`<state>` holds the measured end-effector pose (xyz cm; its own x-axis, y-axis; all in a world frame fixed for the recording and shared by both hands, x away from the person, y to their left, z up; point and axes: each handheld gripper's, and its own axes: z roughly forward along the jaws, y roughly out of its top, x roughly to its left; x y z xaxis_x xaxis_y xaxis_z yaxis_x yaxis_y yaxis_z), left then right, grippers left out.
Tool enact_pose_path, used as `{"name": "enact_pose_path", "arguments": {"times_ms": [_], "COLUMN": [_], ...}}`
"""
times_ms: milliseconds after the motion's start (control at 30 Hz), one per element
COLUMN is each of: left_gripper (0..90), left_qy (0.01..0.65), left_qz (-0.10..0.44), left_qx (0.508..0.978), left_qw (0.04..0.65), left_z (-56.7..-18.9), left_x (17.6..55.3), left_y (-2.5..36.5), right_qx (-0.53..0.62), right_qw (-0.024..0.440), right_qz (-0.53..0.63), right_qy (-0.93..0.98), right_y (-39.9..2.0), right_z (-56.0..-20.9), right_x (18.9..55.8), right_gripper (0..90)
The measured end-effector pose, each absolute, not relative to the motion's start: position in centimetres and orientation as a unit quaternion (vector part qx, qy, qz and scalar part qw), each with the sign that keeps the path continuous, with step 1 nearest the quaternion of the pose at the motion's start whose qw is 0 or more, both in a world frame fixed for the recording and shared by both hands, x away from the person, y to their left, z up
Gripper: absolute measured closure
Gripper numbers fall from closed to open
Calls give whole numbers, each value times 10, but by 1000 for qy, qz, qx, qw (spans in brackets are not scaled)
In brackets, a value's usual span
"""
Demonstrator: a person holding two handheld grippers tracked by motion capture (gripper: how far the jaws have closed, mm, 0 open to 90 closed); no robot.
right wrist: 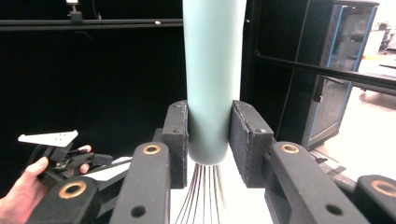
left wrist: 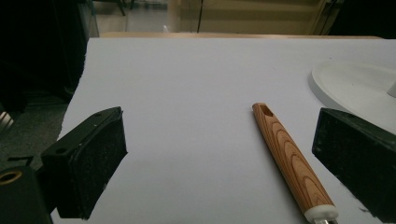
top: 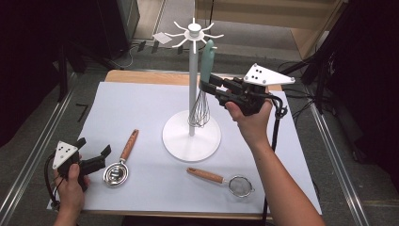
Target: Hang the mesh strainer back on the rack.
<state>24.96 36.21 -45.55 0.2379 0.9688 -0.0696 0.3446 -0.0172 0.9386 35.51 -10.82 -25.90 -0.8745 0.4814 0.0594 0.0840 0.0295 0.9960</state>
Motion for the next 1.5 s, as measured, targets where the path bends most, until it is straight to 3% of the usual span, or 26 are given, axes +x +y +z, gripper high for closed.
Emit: {"name": "enact_pose_path", "arguments": {"times_ms": [567, 600, 1133, 1300, 1500], "left_gripper": [36, 36, 35, 36, 36], "left_qy": [520, 520, 520, 520, 521], "left_qz": [333, 333, 334, 333, 334], "left_qx": [632, 632, 631, 631, 631], "left_qw": [468, 468, 469, 469, 467], "left_z": [-456, -455, -455, -456, -455], "left_x": [250, 249, 249, 250, 249], "left_y": [362, 362, 362, 362, 362], "right_qx": [183, 181, 198, 200, 202], "right_qw": [160, 160, 171, 175, 192], "right_qz": [664, 663, 666, 662, 653], "right_qy": [707, 708, 699, 701, 705], "right_y": [-102, -101, -105, -116, -135], "right_z": [-258, -258, -264, -267, -276], "right_x": [344, 342, 340, 339, 333], "right_gripper": [721, 900, 900, 851, 708]}}
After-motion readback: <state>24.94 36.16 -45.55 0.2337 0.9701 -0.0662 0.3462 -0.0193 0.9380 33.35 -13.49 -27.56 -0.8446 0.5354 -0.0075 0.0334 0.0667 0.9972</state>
